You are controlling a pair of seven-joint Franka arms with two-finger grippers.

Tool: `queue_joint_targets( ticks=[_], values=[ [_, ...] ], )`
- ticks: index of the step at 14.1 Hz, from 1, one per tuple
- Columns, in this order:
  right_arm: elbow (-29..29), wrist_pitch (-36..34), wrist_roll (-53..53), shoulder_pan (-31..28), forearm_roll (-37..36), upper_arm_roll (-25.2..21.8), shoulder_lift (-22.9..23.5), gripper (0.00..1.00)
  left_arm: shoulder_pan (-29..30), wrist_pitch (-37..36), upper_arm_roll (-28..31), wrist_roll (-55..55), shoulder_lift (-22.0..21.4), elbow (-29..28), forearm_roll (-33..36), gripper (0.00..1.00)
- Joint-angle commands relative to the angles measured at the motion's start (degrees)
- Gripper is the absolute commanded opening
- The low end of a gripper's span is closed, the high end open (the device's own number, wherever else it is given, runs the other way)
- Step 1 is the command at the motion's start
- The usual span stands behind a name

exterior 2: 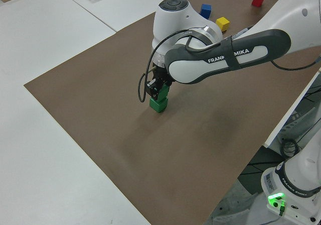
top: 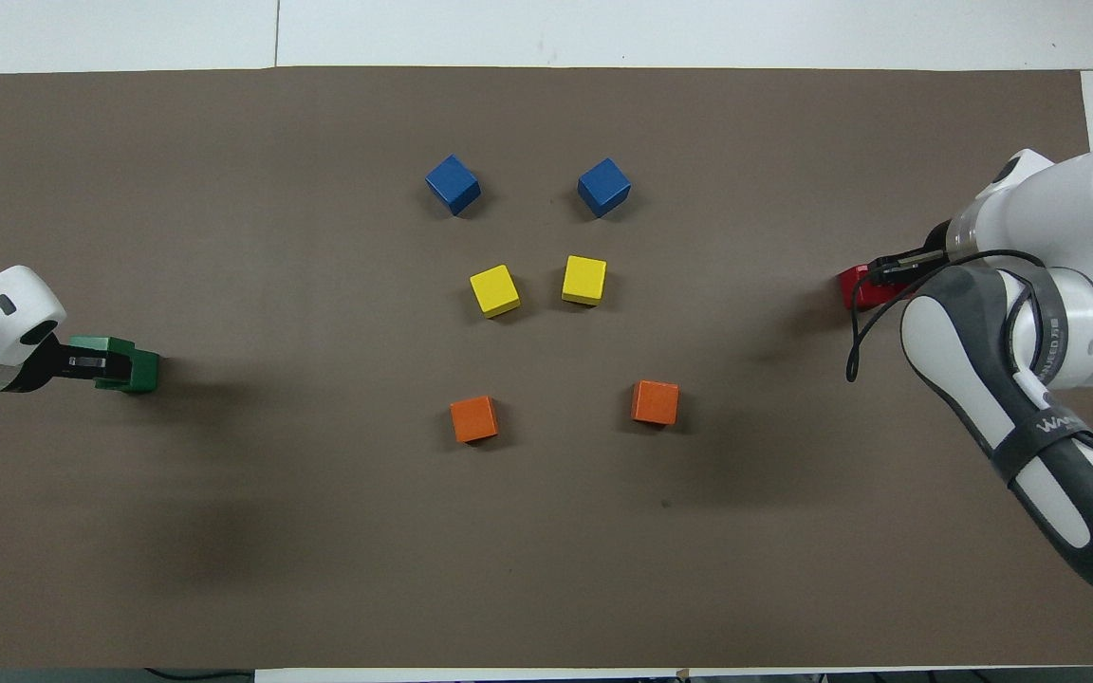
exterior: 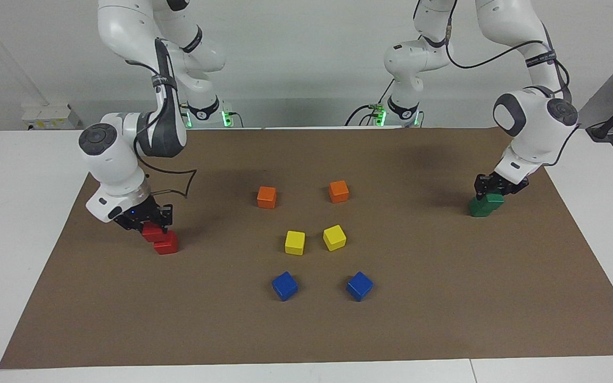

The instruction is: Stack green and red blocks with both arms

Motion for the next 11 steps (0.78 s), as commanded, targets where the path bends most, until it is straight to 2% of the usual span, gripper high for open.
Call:
queue_joint_targets(
  ticks=[1,4,5,9,11],
  values=[
    [-1.78,1.36,-0.53,-0.31,0.9,0.43,-1.33,0.0,1.03,2.6,-0.47,2.51,-0.44,-1.77,-1.17,0.0],
    [-1.78,1.71,-0.44,-0.22,0.9,0.43,-1.15,0.0,1.03,2.43,-0.38,5.22,-0.44,-1.77,-1.17,0.01],
    [-1.78,2.32,-0.44,-0.22,0.9,0.43,-1.15,0.0,1.38,2.34,-0.38,6.54,-0.45,-1.77,-1.17,0.99],
    [-3.27,5.05,-0.09,0.13,0.9,0.43,-0.98,0.0,1.65,0.24,-0.38,7.17,-0.1,-0.9,-1.17,1.0],
    [-3.27,5.32,0.09,0.48,0.9,0.43,-0.1,0.0,1.21,-3.61,-0.38,6.82,0.26,2.51,-1.17,1.0]
  ],
)
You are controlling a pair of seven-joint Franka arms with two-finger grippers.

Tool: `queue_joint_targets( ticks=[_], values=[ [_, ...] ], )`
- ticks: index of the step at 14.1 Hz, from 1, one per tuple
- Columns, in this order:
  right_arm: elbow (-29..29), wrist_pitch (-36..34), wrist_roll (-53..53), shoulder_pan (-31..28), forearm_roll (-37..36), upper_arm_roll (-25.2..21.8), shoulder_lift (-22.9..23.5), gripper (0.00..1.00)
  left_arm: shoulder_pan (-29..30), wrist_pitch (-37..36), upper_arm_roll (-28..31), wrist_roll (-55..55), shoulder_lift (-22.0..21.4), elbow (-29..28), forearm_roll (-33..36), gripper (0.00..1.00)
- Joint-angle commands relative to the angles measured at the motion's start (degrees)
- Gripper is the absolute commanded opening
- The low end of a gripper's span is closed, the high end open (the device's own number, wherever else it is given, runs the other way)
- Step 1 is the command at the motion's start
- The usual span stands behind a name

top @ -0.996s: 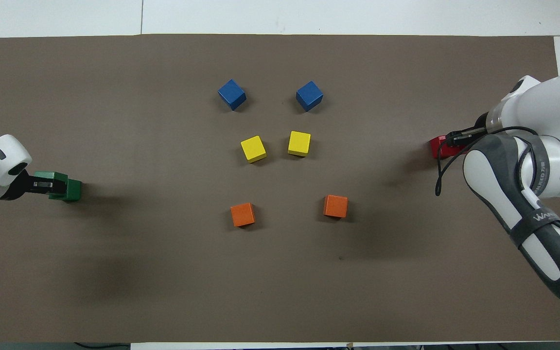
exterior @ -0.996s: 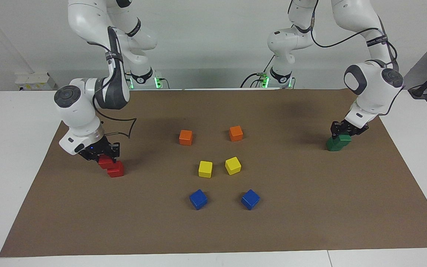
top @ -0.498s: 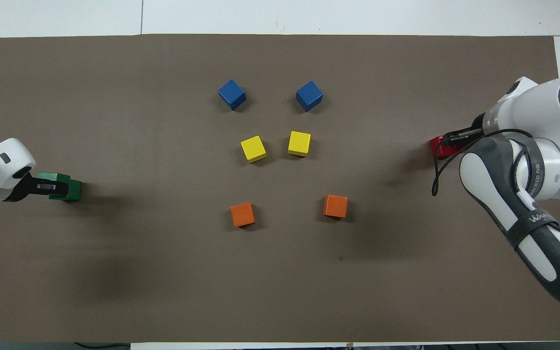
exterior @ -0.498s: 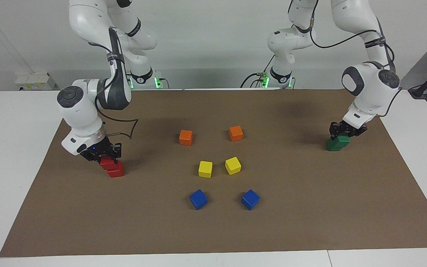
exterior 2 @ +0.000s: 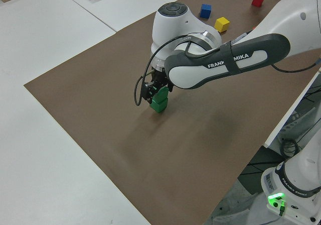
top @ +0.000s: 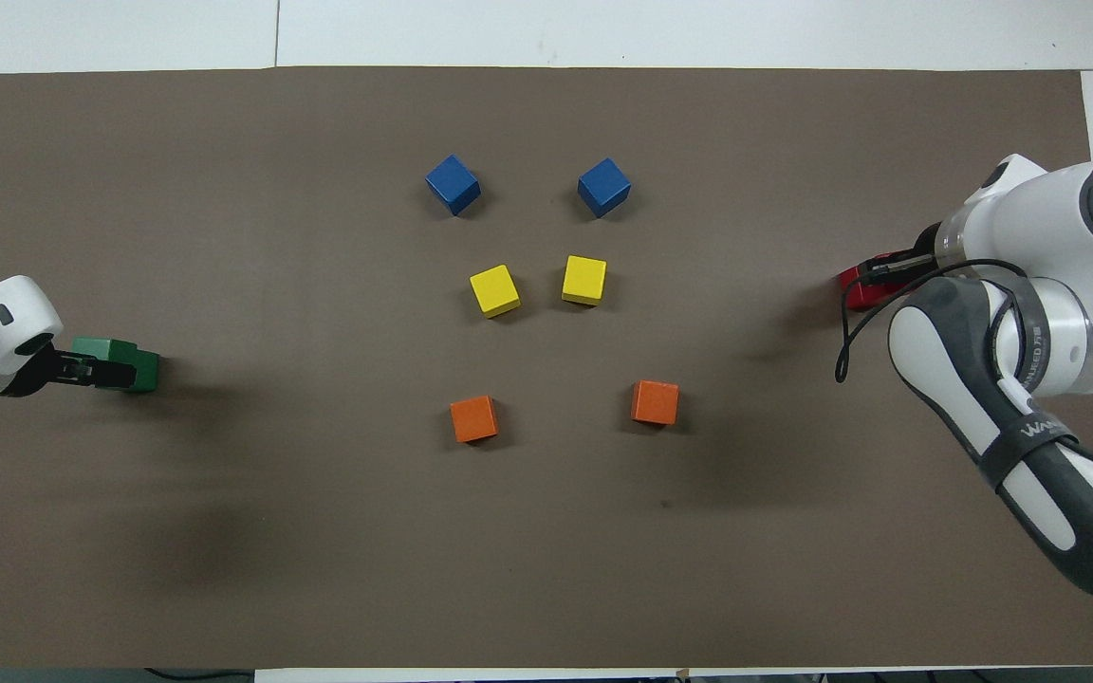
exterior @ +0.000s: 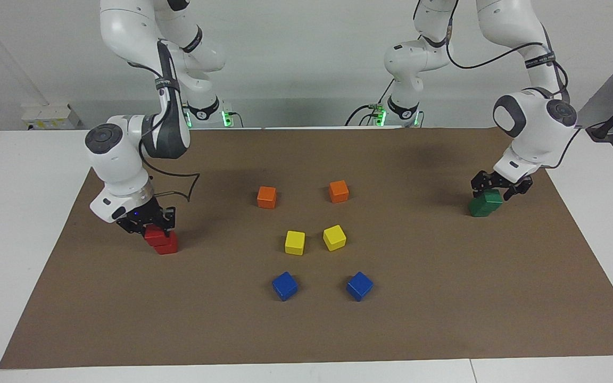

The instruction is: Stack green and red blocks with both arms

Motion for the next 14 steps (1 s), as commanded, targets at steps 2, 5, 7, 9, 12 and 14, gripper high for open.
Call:
queue_joint_targets(
  ticks=[2,5,7,9,12,14],
  values=[
    [-1.24,1.63,0.07,0.12,0.89,0.21,-0.14,0.0,0.0,-7.88,-0.39,1.38,-0.41,6.6,-1.01,1.0],
    [-1.15,1.71,-0.01,0.2,0.8,0.21,-0.14,0.0,-0.87,-15.18,-0.56,-0.36,-0.68,13.81,-0.92,1.0],
    [-1.06,1.71,0.07,0.29,0.89,0.12,-0.14,0.7,-1.49,-18.52,-0.91,-4.13,-1.03,17.06,-0.83,1.0],
    [-0.97,1.71,-0.28,0.12,0.8,0.21,-0.14,1.0,-3.33,-19.32,-0.91,-7.74,-1.82,19.27,-0.83,1.0],
    [-0.19,0.67,-0.28,-0.23,0.8,0.12,-0.14,1.0,-5.36,-25.28,-1.09,-12.75,-1.91,24.79,-0.48,1.0],
    [1.91,-2.74,-0.19,-0.33,0.8,0.12,-0.83,1.0,-7.37,-30.29,-1.27,-18.1,-1.82,29.1,-0.39,1.0]
  ],
)
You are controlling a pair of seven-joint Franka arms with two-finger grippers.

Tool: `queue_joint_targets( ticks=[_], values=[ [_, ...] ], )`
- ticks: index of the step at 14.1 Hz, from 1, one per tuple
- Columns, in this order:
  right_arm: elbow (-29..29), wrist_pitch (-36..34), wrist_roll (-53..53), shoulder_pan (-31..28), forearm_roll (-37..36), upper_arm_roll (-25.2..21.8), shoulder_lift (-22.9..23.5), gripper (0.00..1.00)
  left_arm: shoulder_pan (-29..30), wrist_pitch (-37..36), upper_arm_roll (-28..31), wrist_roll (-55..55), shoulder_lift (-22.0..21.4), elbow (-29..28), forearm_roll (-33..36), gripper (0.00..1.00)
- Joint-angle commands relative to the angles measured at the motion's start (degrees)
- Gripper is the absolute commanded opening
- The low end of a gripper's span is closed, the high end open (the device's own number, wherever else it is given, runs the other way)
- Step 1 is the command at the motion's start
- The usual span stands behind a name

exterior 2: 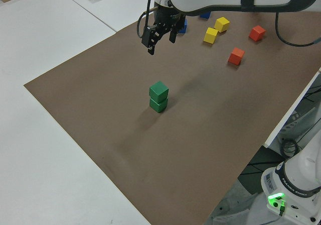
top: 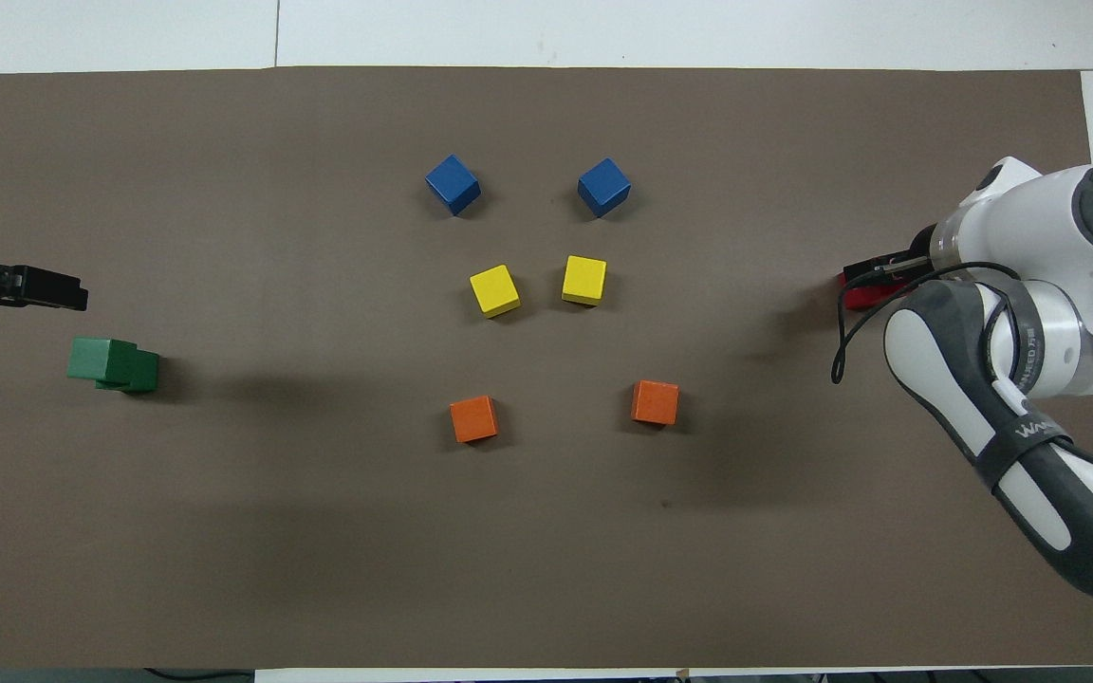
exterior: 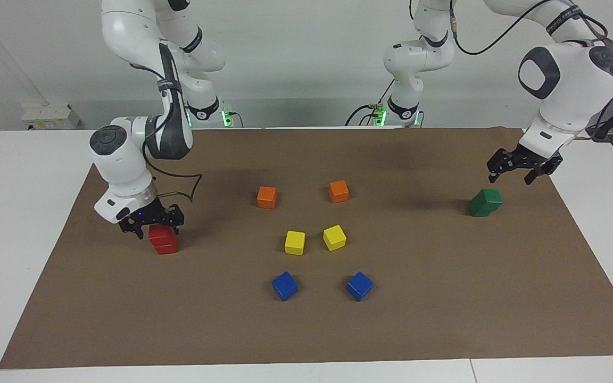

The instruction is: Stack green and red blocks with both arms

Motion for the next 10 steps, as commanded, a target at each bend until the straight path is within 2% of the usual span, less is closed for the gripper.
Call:
queue_joint_targets(
  ticks=[1,3,6,10],
  values=[
    [3.78,-6.74,-0.05,-0.19,0.79,0.16,-1.77,1.0,-2.94,-8.33,0.57,-7.65,-0.13,6.32,-0.03,1.0],
    [6.08,-13.07,1.09,0.16,0.79,0.25,-5.19,1.0,-3.83,-13.52,0.57,-9.52,-0.22,8.87,0.06,1.0],
    [6.35,-20.81,2.59,1.04,0.79,0.42,-13.09,1.0,-3.74,-20.46,0.4,-9.52,-1.09,10.82,0.06,1.0],
    [7.14,-33.29,2.59,1.13,0.79,0.51,-22.42,1.0,-3.83,-22.42,0.22,-9.61,-5.58,8.89,0.06,1.0]
  ],
)
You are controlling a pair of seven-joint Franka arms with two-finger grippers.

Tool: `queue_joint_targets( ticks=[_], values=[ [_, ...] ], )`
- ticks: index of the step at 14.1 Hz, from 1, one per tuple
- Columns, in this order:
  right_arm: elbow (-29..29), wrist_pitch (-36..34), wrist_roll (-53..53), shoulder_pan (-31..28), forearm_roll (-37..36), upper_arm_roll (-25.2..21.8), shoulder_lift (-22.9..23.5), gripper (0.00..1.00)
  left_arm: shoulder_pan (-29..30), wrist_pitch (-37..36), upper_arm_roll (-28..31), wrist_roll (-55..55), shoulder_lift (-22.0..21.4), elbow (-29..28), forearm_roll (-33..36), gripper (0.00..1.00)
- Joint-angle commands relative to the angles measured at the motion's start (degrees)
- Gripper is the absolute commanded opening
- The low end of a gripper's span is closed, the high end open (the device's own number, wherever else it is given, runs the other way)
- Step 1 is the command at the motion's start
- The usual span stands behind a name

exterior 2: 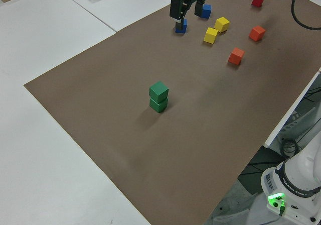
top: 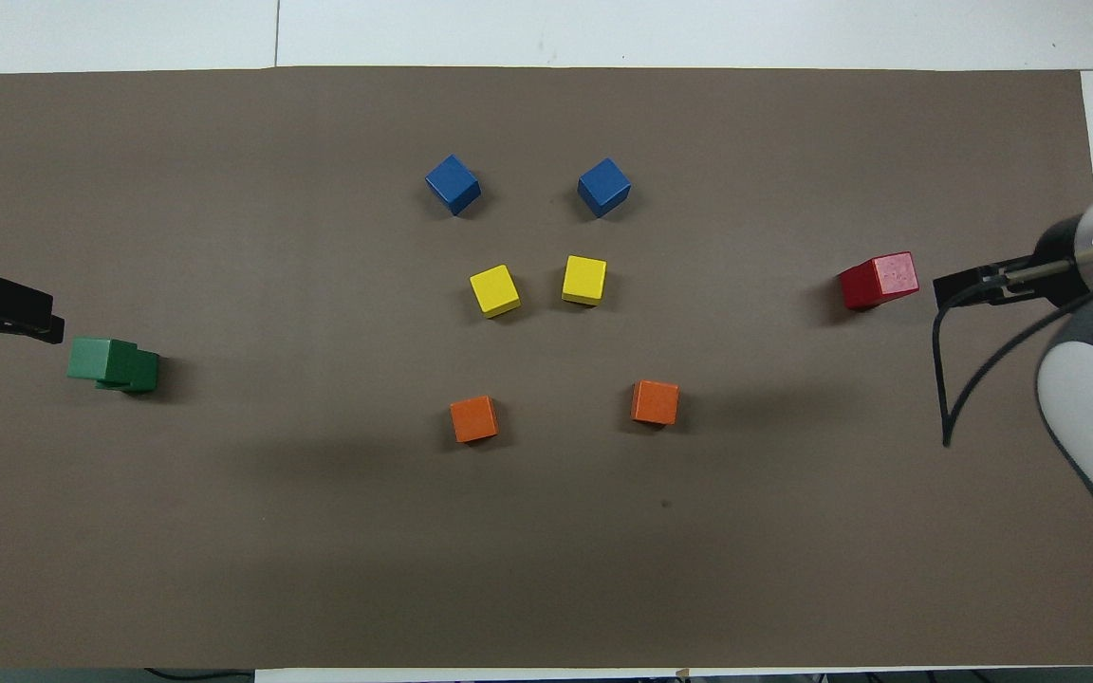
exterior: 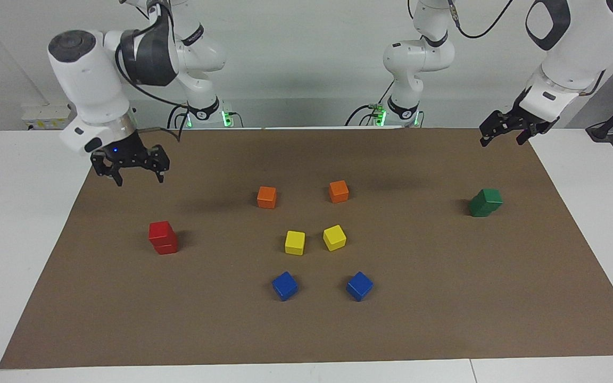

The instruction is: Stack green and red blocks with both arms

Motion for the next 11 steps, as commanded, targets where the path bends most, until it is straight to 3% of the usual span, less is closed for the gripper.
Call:
queue_joint_targets(
  ticks=[1,6,11],
  values=[
    [0.76,-6.24,0.95,-0.24,0.78,0.12,-4.02,1.0,-0.57,-1.52,0.22,-0.82,-4.27,-3.37,0.05,1.0],
    [3.68,-9.78,0.94,-0.68,0.78,0.03,-2.62,1.0,-0.57,4.96,-0.57,-1.17,-6.48,-9.0,-0.03,1.0],
    [7.98,-12.95,0.94,-0.33,0.78,0.12,0.81,1.0,-0.48,6.31,-0.31,-0.39,-5.69,-7.79,0.05,1.0]
  ],
)
